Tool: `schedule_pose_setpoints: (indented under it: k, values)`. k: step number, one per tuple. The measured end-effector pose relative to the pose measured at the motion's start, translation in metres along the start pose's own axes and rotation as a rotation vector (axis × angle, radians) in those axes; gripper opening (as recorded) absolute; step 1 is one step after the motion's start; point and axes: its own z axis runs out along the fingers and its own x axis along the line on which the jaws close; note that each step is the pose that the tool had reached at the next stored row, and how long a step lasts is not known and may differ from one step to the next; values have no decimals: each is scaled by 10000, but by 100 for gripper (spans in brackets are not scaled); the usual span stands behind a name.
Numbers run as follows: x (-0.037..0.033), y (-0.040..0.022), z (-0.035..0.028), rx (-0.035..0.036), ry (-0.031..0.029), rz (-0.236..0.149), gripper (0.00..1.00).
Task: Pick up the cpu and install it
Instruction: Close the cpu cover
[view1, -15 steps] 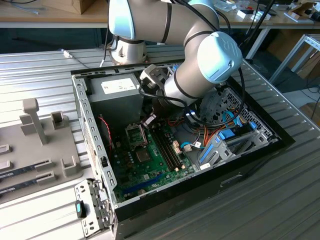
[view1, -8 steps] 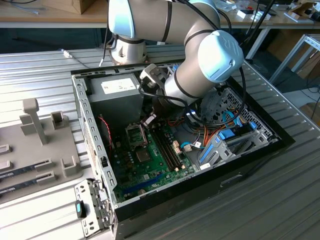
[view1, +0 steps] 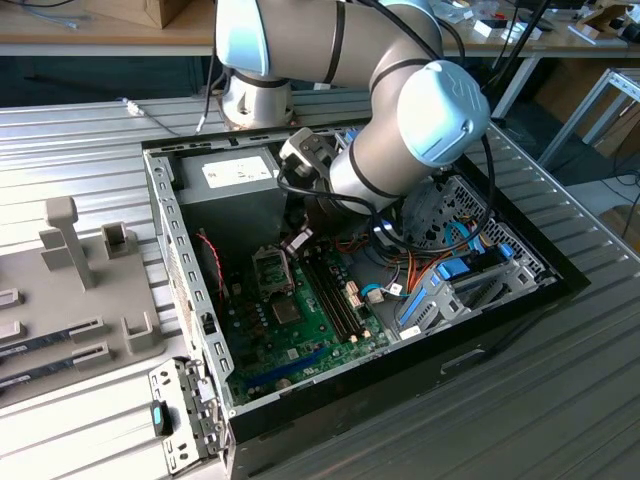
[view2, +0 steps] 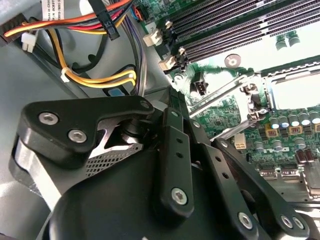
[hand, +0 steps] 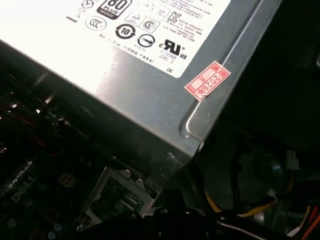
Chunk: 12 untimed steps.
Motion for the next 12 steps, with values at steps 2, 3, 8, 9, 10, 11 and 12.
schedule_pose_setpoints:
  k: [2,3,8,9,10,11,12]
  values:
    - [10,0,-14,-5,-10,-5,11]
    - [16,1,-22,-8,-18,-8,11]
    - [40,2,-55,-38,-53,-21,11]
    - [43,2,-61,-46,-58,-22,11]
    - [45,4,-71,-54,-63,-23,11]
    - [46,8,-85,-68,-72,-27,11]
    - [46,14,-100,-79,-79,-30,11]
